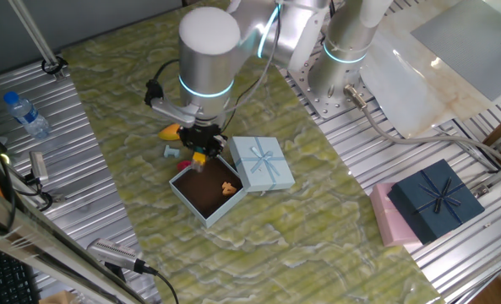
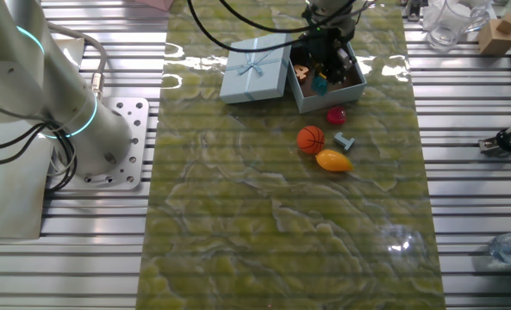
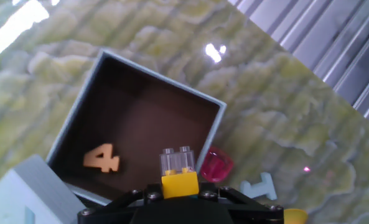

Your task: Take everything out of the gift box

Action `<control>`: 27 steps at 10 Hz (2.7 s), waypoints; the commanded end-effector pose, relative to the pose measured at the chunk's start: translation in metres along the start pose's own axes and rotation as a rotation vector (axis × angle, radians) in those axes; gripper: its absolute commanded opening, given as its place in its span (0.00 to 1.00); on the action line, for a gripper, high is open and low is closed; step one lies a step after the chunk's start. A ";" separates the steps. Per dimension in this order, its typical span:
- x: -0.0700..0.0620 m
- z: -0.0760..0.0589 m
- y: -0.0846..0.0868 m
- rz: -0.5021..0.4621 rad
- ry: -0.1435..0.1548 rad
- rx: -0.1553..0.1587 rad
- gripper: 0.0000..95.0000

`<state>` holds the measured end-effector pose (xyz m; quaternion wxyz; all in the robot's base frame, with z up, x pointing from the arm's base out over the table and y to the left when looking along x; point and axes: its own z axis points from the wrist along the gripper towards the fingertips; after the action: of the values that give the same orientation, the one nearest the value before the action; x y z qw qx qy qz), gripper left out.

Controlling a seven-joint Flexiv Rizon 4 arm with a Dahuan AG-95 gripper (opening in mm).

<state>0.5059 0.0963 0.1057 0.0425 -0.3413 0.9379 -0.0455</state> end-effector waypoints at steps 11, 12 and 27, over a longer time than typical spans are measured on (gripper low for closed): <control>-0.004 0.000 -0.001 0.240 0.045 -0.030 0.00; -0.004 0.000 -0.001 0.253 0.050 -0.033 0.00; 0.049 0.024 -0.056 0.223 0.050 -0.082 0.00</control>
<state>0.5081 0.0229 0.0863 0.0104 -0.2420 0.9699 -0.0228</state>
